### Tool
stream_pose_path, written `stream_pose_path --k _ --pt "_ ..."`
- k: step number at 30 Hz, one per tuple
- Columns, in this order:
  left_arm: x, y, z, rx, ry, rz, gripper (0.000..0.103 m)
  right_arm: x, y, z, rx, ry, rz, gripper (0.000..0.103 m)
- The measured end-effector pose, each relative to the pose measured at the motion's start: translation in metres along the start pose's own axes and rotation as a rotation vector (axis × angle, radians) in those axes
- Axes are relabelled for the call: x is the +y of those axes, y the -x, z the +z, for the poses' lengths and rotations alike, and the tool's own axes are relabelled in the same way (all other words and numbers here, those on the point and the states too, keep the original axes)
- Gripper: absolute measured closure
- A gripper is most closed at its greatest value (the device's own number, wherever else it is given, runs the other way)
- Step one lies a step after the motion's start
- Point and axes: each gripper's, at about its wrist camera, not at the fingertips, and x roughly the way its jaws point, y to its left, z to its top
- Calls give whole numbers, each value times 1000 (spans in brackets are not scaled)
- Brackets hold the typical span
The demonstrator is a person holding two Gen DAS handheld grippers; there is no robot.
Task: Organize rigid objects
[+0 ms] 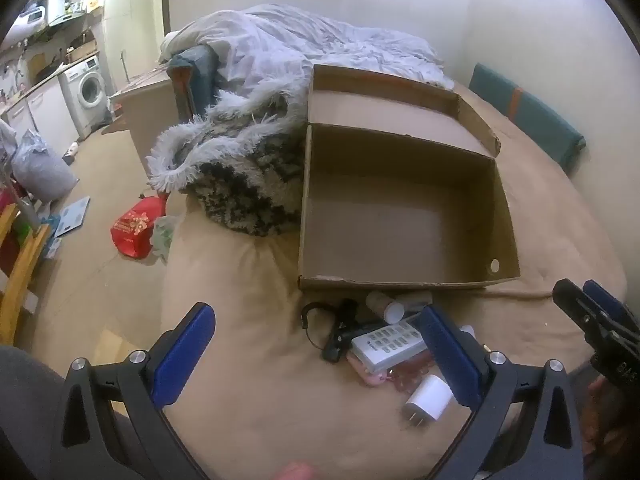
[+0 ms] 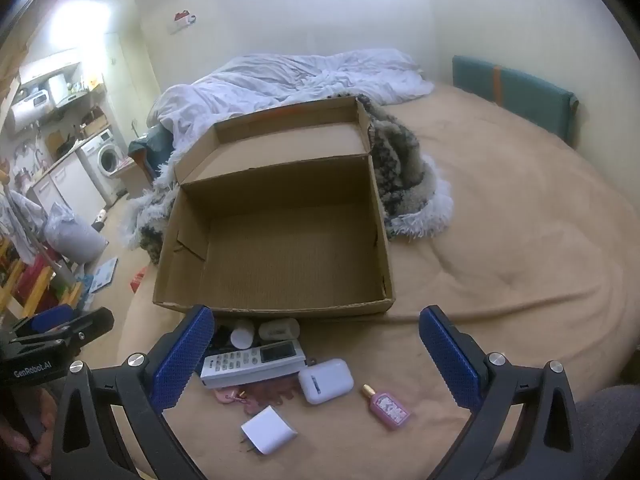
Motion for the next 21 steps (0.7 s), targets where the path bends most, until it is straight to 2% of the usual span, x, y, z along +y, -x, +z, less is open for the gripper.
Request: stream_pose_path --k 9,10,21 --pt "2 6 -3 7 18 -26 1 0 0 0 -6 2 -1 0" --pt "2 0 1 9 7 -5 1 0 0 0 -5 3 -2 0" --pt "1 0 0 4 5 2 1 0 0 0 -7 1 0 0"
